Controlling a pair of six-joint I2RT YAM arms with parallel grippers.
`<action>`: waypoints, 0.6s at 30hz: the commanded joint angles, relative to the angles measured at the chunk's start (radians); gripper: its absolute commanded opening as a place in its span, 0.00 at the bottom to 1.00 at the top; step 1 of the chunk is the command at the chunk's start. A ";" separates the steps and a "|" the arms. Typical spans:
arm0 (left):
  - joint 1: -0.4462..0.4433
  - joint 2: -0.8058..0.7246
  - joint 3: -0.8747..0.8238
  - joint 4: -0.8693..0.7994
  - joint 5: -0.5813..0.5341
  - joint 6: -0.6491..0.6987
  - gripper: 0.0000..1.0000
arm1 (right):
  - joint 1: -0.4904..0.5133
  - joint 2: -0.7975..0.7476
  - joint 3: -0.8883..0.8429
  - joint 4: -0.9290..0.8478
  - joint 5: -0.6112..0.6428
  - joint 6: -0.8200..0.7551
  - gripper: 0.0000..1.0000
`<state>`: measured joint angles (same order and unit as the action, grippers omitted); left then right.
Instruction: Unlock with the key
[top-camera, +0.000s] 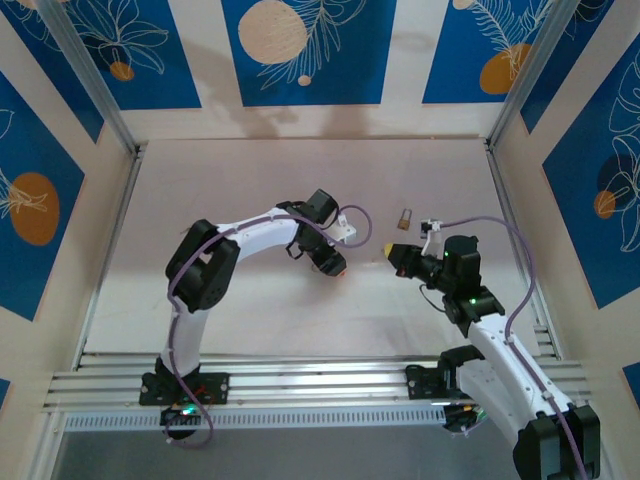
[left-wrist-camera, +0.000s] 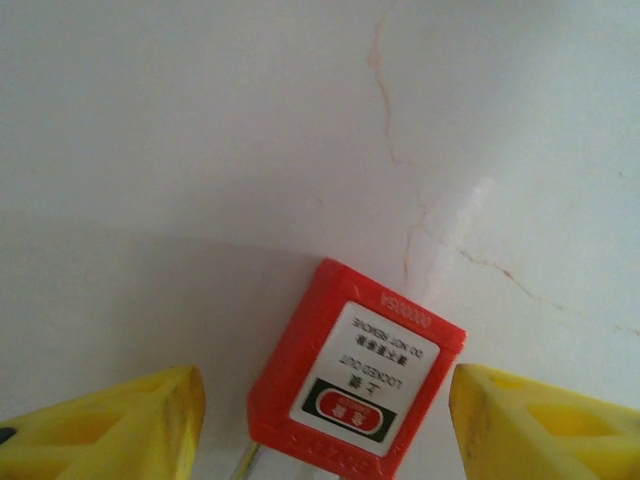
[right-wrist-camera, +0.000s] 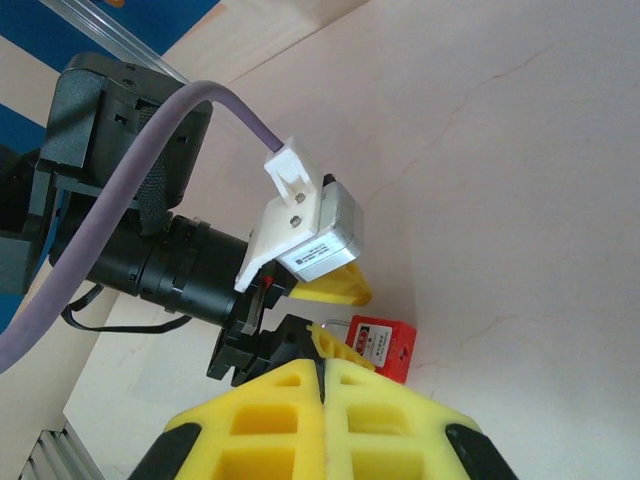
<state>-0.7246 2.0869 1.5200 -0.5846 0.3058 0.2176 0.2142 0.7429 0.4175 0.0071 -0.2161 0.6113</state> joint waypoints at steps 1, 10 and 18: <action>0.000 0.028 0.030 -0.085 0.047 0.031 0.65 | -0.006 -0.017 -0.006 -0.025 -0.004 0.008 0.00; -0.012 -0.021 0.016 -0.120 0.055 0.008 0.64 | -0.012 -0.014 0.005 -0.025 -0.007 0.006 0.00; -0.029 -0.018 0.022 -0.170 0.095 0.022 0.61 | -0.039 -0.019 0.020 -0.050 -0.020 -0.019 0.00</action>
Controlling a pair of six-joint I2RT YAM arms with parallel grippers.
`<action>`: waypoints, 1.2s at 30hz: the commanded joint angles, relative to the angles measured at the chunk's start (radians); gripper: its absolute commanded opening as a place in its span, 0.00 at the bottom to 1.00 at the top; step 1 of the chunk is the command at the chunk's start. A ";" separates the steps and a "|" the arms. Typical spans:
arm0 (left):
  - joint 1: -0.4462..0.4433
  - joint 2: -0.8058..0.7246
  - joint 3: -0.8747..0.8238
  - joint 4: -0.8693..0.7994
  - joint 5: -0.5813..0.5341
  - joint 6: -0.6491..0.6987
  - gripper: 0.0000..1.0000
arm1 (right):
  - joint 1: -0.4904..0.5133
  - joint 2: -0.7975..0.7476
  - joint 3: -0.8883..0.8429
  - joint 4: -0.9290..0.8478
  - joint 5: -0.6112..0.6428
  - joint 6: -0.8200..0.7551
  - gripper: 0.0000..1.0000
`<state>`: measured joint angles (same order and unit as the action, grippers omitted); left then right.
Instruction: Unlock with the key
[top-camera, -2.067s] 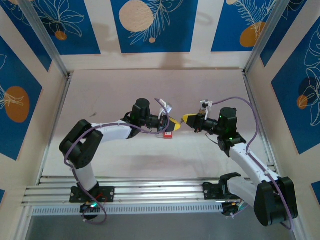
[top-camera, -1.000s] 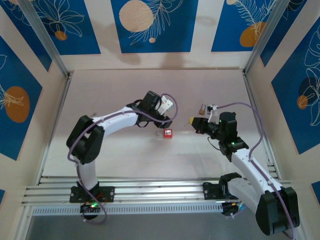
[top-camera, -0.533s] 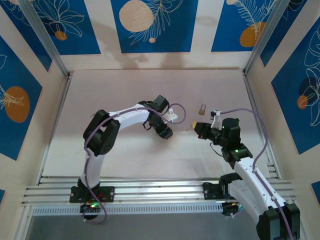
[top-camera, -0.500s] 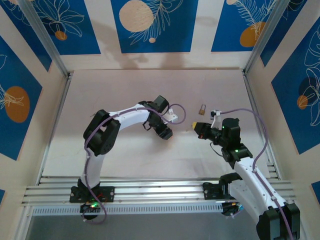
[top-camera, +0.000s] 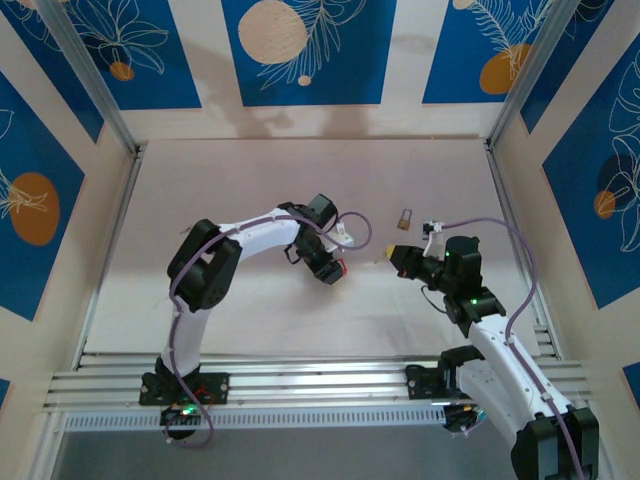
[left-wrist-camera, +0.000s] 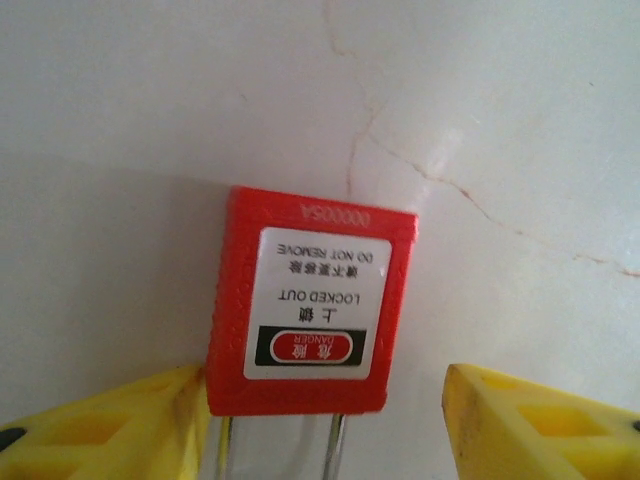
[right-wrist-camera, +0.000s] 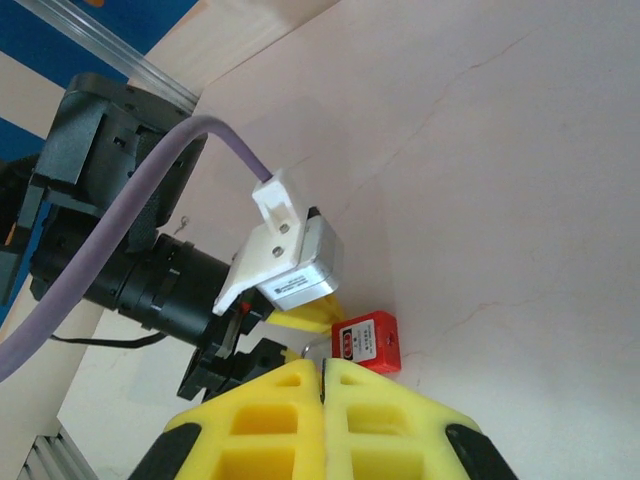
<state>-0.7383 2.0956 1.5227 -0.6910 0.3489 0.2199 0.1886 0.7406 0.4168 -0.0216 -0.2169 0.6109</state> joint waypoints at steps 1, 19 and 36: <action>-0.016 -0.026 0.020 -0.064 0.052 0.018 0.61 | -0.018 -0.018 0.022 -0.023 -0.020 -0.018 0.00; -0.088 -0.077 0.065 0.055 -0.598 -0.159 0.68 | -0.077 -0.035 0.007 -0.058 -0.008 -0.022 0.00; -0.088 0.092 0.189 -0.104 -0.287 0.075 0.93 | -0.099 -0.041 0.007 -0.055 -0.035 -0.015 0.00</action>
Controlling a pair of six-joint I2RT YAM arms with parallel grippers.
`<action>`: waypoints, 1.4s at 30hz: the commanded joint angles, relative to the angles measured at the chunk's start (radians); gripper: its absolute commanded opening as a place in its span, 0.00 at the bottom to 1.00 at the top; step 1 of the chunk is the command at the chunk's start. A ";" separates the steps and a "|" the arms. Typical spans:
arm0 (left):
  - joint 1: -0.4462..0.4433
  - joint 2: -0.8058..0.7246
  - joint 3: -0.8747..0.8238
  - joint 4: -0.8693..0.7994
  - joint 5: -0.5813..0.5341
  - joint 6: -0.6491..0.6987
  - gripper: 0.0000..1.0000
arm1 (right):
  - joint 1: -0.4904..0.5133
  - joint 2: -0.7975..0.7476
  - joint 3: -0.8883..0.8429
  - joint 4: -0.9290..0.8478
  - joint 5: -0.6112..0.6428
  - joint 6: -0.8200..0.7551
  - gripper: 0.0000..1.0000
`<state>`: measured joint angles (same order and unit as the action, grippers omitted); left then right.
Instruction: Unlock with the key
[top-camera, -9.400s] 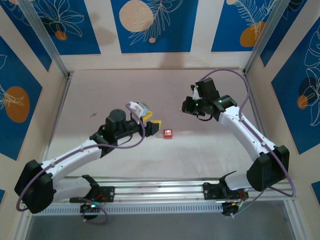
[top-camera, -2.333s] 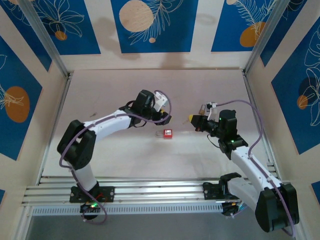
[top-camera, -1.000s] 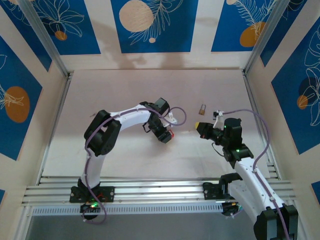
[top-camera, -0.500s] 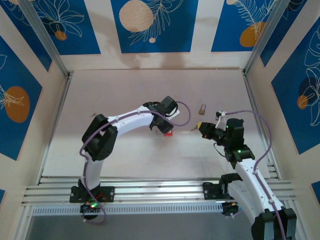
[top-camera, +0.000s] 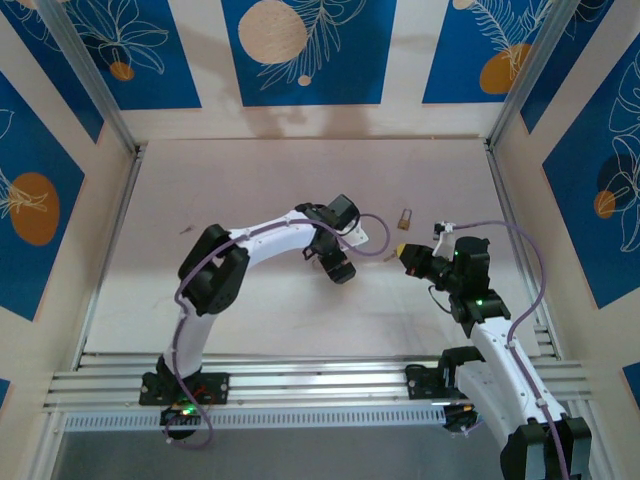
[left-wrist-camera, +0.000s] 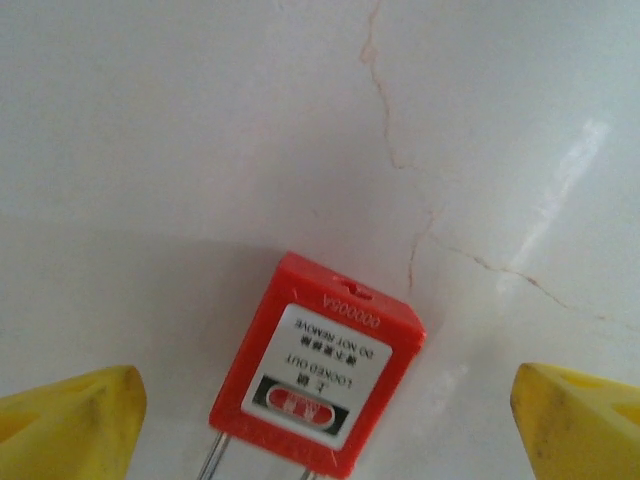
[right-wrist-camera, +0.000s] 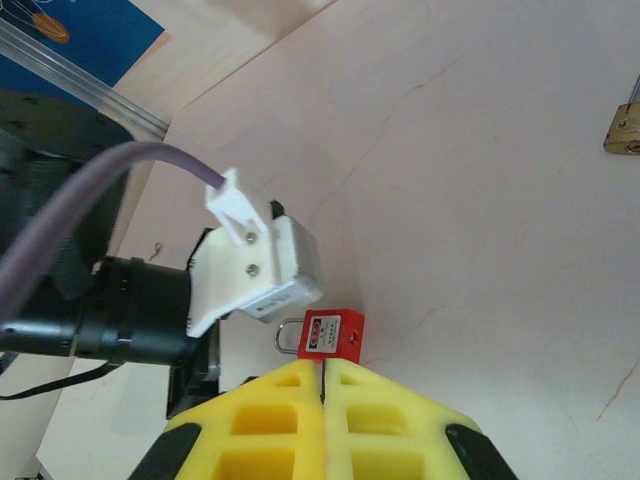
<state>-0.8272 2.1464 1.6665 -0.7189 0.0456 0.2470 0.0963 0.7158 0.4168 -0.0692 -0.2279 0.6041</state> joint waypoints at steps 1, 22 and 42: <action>0.001 0.047 0.047 -0.079 0.015 0.048 0.92 | -0.008 -0.019 0.007 -0.011 -0.022 -0.008 0.00; -0.016 -0.002 0.050 -0.160 0.104 -0.047 0.73 | -0.024 -0.016 -0.005 0.004 -0.032 -0.001 0.00; -0.030 0.109 0.241 -0.309 -0.015 -0.133 0.70 | -0.037 -0.034 -0.017 0.005 -0.033 0.008 0.00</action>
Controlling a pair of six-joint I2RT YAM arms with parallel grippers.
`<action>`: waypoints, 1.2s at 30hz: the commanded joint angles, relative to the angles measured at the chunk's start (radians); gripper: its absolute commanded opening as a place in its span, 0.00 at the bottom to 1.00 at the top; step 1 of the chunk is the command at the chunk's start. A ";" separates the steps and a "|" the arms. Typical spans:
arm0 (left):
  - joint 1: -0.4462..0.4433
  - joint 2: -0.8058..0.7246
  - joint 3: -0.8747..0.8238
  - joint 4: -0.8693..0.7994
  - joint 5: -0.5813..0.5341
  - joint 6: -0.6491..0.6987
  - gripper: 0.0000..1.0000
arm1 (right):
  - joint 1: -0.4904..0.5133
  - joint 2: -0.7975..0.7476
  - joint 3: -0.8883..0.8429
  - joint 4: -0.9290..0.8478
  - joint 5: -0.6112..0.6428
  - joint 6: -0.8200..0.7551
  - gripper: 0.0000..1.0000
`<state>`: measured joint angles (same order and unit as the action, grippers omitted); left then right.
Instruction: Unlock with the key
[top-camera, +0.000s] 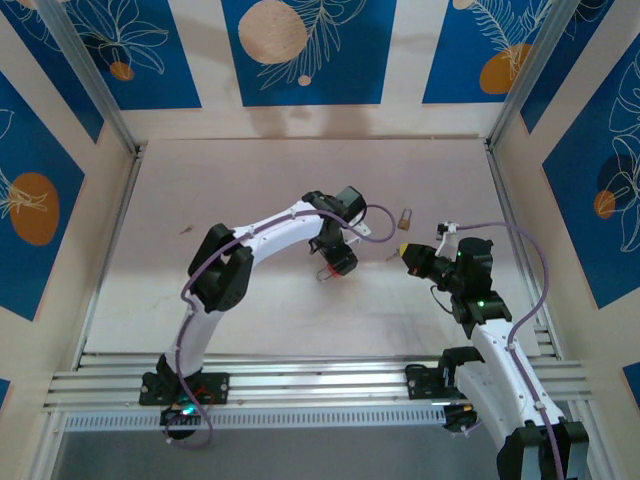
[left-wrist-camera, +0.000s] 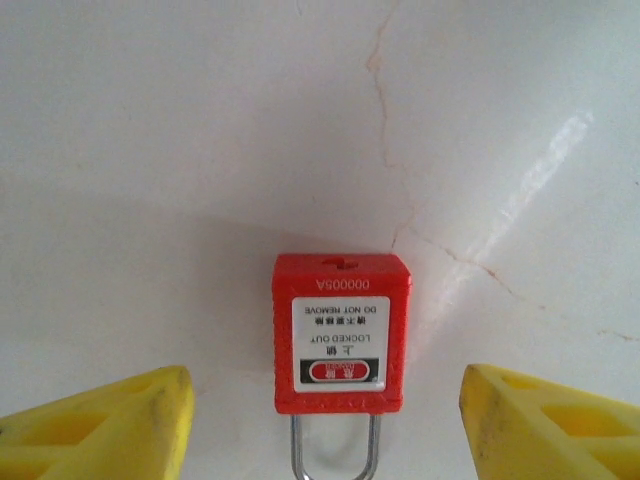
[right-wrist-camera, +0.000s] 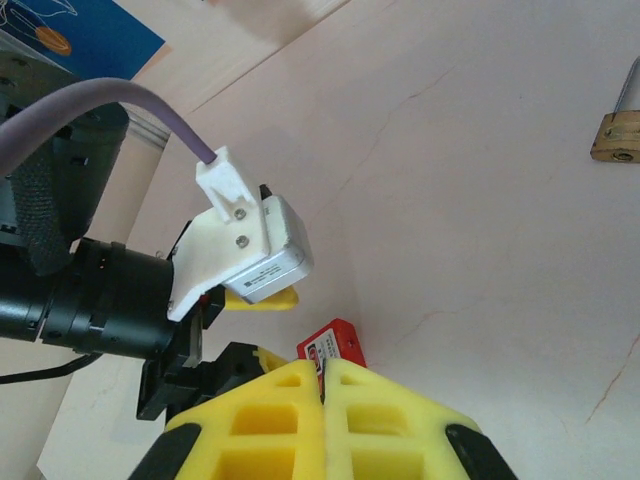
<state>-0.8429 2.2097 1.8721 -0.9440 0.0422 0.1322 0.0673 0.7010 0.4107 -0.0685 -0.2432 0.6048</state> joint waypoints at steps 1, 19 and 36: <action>-0.016 0.054 0.044 -0.093 -0.009 -0.017 0.70 | -0.008 -0.020 -0.013 0.005 -0.018 0.007 0.00; -0.030 0.138 0.079 -0.131 -0.044 -0.034 0.54 | -0.021 -0.023 -0.018 0.005 -0.018 0.015 0.00; -0.045 -0.031 -0.140 0.090 -0.016 -0.009 0.35 | -0.010 -0.026 0.005 -0.026 -0.024 0.004 0.00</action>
<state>-0.8738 2.2356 1.7832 -0.9131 -0.0181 0.1081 0.0486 0.6899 0.4007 -0.0700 -0.2508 0.6117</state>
